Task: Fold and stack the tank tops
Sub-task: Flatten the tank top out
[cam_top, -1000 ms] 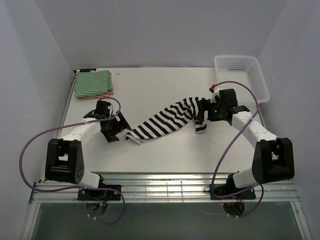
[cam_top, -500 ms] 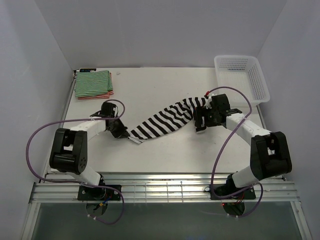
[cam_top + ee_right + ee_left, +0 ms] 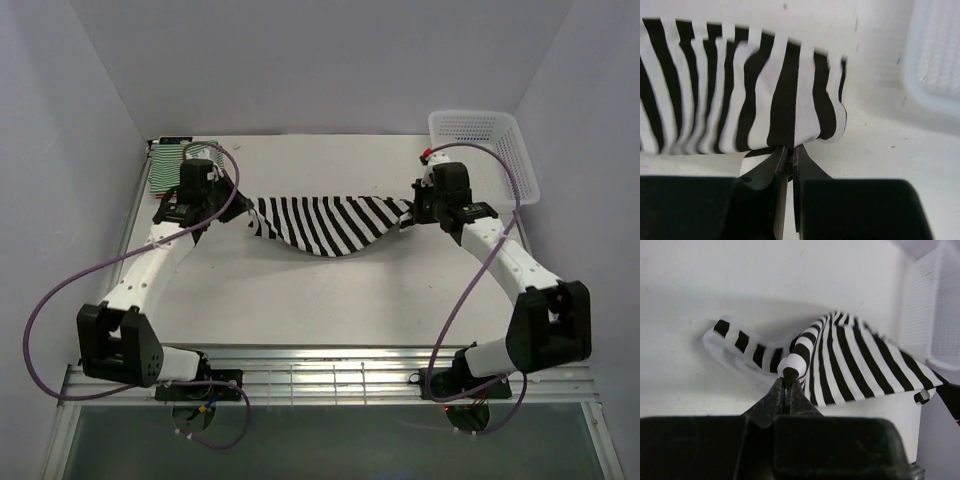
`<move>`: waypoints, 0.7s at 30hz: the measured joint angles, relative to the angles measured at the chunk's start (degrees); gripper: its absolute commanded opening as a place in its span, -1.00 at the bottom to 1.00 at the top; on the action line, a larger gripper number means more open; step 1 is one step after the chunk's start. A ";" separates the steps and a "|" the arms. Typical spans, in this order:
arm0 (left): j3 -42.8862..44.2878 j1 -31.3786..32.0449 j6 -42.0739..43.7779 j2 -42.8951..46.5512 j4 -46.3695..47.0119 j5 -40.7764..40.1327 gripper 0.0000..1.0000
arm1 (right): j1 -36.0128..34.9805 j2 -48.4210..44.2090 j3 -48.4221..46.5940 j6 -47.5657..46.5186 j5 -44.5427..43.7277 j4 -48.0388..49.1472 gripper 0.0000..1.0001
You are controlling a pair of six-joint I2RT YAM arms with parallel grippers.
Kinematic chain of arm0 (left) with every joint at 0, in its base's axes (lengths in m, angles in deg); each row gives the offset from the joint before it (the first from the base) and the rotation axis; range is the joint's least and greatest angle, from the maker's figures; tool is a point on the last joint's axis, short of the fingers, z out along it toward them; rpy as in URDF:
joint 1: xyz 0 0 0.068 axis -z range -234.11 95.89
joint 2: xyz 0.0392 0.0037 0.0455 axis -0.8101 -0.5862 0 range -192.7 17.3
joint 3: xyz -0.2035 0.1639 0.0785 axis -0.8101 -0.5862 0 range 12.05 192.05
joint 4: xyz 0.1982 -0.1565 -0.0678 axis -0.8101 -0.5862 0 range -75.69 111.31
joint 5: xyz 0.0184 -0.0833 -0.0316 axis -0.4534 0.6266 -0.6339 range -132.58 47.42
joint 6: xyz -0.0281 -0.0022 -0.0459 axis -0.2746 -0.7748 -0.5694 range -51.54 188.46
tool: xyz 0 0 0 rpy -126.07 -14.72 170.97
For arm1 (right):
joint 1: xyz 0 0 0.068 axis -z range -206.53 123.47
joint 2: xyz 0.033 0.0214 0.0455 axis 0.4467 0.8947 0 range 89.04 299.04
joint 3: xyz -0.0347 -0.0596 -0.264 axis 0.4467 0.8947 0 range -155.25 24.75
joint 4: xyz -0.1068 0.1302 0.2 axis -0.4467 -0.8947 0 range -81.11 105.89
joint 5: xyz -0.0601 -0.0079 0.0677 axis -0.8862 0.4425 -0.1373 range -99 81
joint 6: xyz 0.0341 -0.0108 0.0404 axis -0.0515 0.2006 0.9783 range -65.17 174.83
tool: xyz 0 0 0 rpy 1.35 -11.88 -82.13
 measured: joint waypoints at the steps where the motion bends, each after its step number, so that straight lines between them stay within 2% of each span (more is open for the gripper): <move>1: 2.34 0.04 0.81 2.40 0.15 -0.87 -1.00 | 0.00 -3.37 -1.73 -0.44 -1.09 -1.01 -0.85; 8: 17.00 0.11 6.82 20.46 0.68 -8.07 -1.00 | -0.04 -22.73 -15.69 -3.69 -4.33 -8.24 -0.85; 13: 24.48 0.11 8.04 28.94 -1.11 -12.26 -1.00 | -0.04 -32.79 -24.94 -5.57 -3.82 -14.34 -0.85; 17: 28.52 0.11 7.52 32.28 -2.71 -13.97 -1.00 | -0.04 -39.01 -27.36 -5.90 -3.26 -16.57 -0.85; 21: 30.03 0.11 5.68 29.49 -5.25 -15.21 -1.00 | -0.04 -40.09 -27.63 -5.03 -3.93 -19.50 -0.85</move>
